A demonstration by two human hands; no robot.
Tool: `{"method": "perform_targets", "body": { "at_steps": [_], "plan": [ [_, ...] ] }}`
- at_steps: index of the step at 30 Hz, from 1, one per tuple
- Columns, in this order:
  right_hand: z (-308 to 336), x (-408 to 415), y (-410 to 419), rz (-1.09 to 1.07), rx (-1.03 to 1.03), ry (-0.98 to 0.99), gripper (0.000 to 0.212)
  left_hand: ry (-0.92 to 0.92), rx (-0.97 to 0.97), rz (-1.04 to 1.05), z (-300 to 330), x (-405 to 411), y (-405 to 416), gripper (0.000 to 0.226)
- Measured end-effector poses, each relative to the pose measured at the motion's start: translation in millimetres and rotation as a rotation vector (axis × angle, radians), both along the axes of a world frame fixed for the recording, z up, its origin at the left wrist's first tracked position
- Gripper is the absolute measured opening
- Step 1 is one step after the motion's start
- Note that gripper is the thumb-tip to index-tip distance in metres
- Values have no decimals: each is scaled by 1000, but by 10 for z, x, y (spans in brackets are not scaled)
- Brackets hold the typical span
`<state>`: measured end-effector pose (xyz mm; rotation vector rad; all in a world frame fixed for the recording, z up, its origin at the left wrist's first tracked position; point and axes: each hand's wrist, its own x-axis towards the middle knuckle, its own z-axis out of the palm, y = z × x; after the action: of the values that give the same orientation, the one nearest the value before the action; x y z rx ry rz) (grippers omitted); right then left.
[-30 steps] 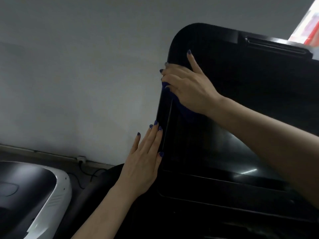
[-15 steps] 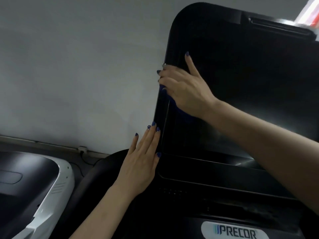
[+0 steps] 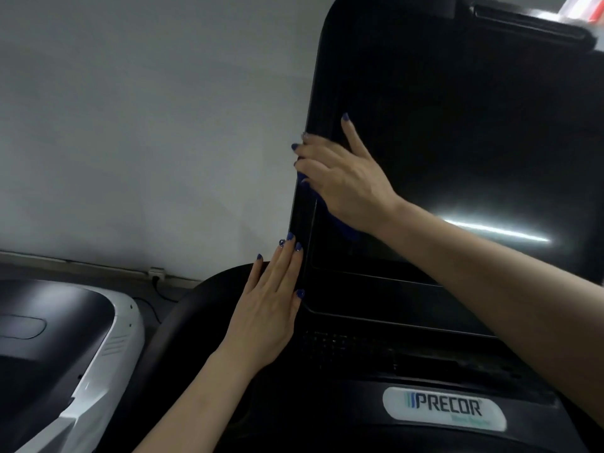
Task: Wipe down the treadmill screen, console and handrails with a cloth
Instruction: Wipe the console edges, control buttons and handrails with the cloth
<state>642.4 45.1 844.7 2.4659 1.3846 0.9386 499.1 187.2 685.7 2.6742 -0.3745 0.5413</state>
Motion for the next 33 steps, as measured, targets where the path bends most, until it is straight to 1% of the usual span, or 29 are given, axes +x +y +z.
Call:
{"method": "perform_targets", "body": {
  "at_steps": [3, 5, 6, 9, 12, 17, 21, 24, 28, 30, 33],
  "plan": [
    [37, -33, -38, -3, -103, 12, 43, 16, 5, -16, -26, -29, 22, 63],
    [125, 2, -36, -23, -131, -10, 43, 16, 23, -18, -43, -43, 37, 63],
    [144, 15, -21, -43, -114, -19, 42, 18, 34, -19, -57, -51, 48, 63],
    [55, -9, 44, -86, 20, -30, 36, 33, 48, -25, -125, -92, 75, 63],
    [-128, -120, 63, -64, 80, -39, 31, 41, 25, -47, -192, -142, 98, 63],
    [-464, -370, 2, -5, -13, 13, 35, 65, -2, -69, -261, -172, 129, 65],
    [-365, -342, -31, 35, -99, -41, 32, 71, 12, -79, -291, -203, 151, 65],
    [-298, -317, 20, -41, -45, -35, 33, 68, 32, -84, -312, -224, 163, 62],
    [-507, -421, 71, -72, 61, -34, 32, 68, 25, -95, -348, -246, 176, 62],
    [-612, -495, 56, -53, 54, -15, 30, 62, 20, -102, -363, -261, 193, 62],
    [-725, -616, 27, -31, 11, 16, 32, 68, 22, -99, -380, -292, 209, 61]
  ]
}}
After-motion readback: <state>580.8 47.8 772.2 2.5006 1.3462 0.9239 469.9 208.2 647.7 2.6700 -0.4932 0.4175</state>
